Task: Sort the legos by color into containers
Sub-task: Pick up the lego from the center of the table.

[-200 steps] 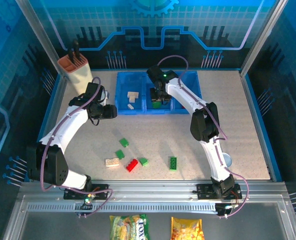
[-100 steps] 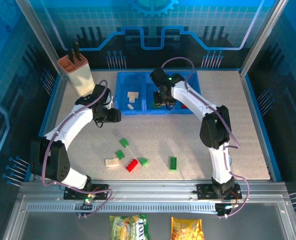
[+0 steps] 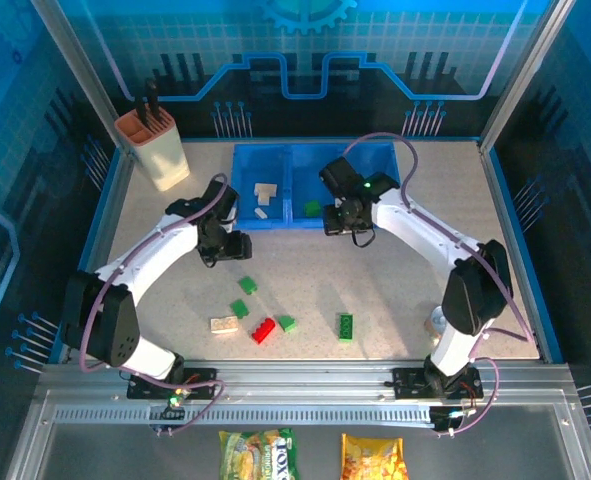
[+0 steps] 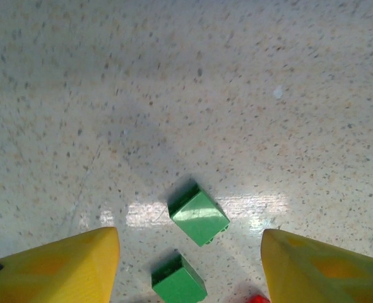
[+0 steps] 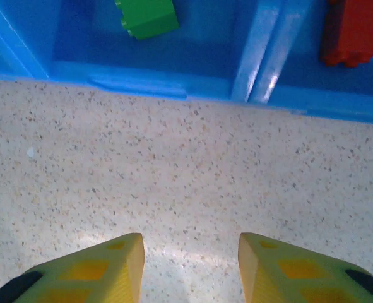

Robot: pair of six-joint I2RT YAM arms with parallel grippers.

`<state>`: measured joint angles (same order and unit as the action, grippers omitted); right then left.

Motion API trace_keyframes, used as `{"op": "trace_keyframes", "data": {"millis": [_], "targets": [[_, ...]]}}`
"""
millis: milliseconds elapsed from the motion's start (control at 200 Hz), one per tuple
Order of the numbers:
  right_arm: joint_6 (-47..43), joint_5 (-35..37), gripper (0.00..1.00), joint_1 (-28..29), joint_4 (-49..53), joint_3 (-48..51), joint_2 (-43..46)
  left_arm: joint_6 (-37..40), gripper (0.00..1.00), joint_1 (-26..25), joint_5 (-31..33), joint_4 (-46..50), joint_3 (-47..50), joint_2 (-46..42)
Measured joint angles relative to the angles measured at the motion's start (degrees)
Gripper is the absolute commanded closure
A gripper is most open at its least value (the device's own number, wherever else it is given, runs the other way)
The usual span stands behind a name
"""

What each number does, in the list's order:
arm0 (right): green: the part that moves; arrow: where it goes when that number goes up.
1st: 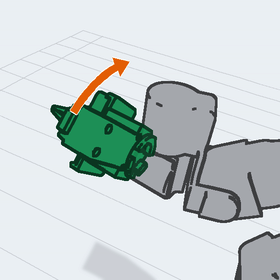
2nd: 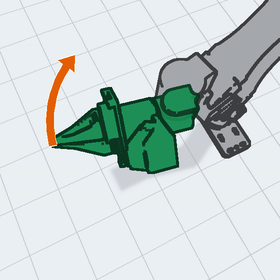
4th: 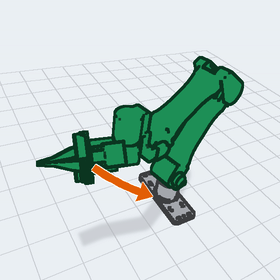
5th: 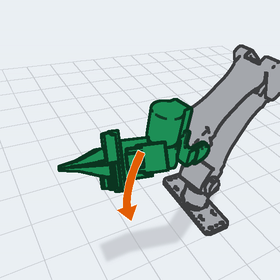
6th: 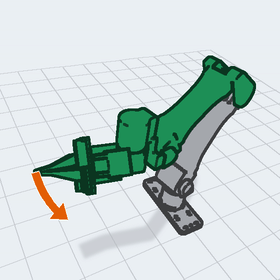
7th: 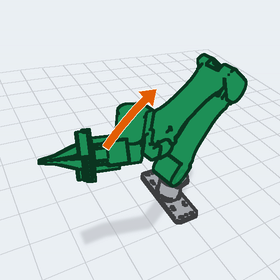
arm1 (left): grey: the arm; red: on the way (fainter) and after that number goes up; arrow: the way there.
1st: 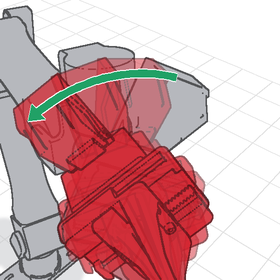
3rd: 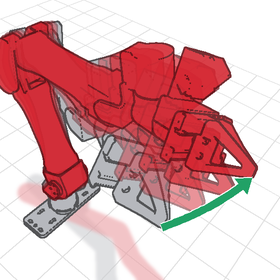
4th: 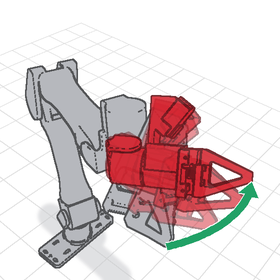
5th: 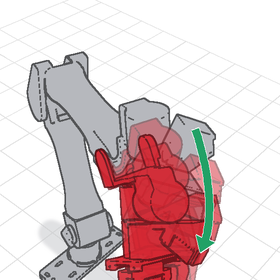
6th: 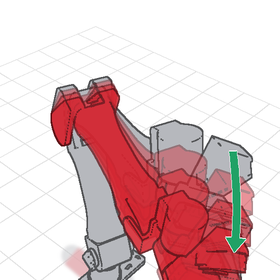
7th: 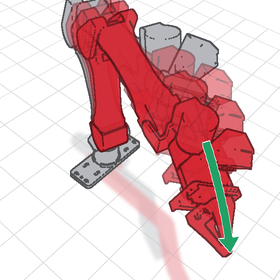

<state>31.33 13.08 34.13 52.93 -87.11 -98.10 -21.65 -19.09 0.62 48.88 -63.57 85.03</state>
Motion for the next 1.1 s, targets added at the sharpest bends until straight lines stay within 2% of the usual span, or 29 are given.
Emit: {"op": "trace_keyframes", "data": {"millis": [190,515,700,1101], "targets": [[0.0,0.0,0.55,0.0,-0.8,4.3,3.7,-7.4,0.32,-2.9,1.3,-1.6,5.9,-0.8],[-0.3,0.0,0.54,-0.2,-1.1,9.7,7.9,-17.3,0.32,-7.6,1.7,-8.0,10.5,0.9],[-0.3,0.0,0.54,-0.5,-1.2,10.0,9.1,-19.5,0.34,-9.0,1.7,-11.3,10.5,5.5],[-0.5,0.0,0.54,-0.8,-1.1,10.3,9.5,-20.4,0.43,-10.6,2.2,-12.0,9.4,10.5]]}}
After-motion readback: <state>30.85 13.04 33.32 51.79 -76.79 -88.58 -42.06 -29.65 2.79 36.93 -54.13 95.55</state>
